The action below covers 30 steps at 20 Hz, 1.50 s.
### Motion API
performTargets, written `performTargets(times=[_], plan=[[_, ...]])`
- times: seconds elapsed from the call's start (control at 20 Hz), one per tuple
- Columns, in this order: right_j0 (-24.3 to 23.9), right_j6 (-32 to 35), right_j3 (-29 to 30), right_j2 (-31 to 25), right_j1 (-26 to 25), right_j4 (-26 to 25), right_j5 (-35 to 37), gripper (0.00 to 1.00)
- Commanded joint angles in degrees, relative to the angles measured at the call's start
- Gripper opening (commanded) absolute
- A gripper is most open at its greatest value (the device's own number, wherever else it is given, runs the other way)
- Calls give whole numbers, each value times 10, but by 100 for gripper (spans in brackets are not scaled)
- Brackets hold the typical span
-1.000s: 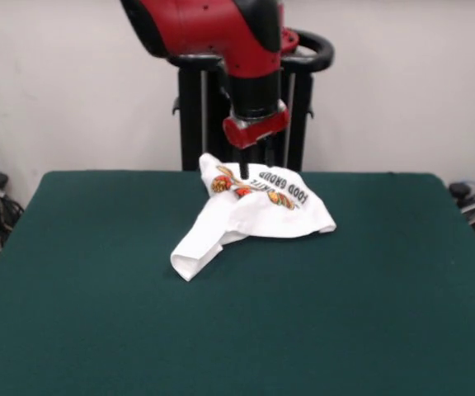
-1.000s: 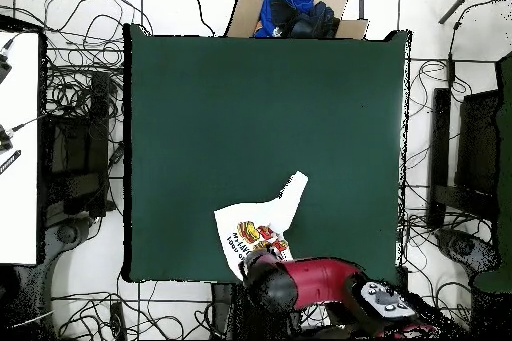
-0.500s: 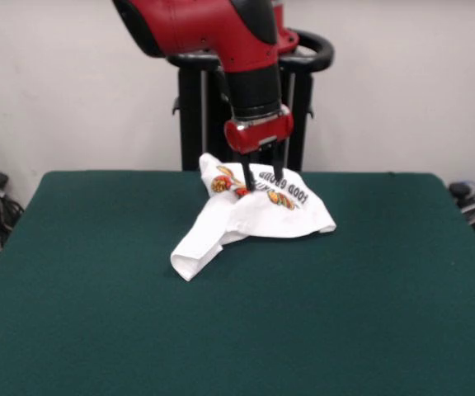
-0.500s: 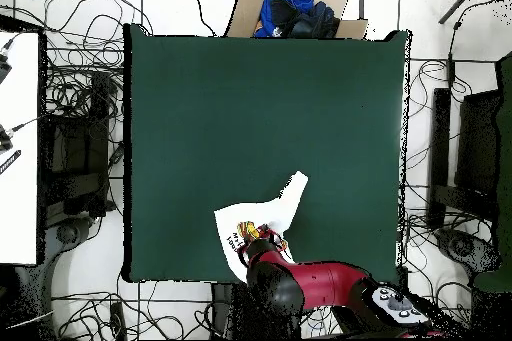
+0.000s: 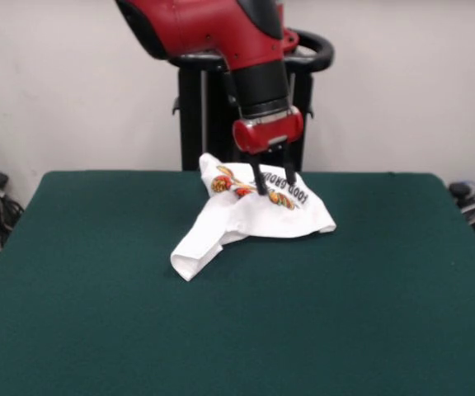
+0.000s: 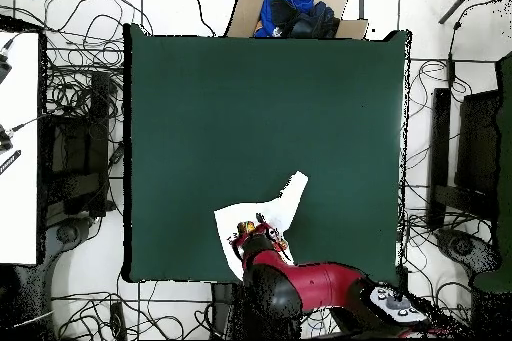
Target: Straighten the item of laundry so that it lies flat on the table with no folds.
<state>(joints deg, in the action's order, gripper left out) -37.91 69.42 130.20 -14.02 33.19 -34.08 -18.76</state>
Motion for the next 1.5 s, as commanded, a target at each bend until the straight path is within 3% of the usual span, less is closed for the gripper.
performTargets(times=[0.05,0.25,0.5,0.8,1.5], plan=[[24,128,-50,-44,-41,-1,-65,100],[20,132,-52,-50,-46,-9,-114,100],[21,130,-65,-48,-65,-9,-123,100],[62,112,-111,7,-108,34,-95,100],[99,110,-151,51,-147,46,-130,100]])
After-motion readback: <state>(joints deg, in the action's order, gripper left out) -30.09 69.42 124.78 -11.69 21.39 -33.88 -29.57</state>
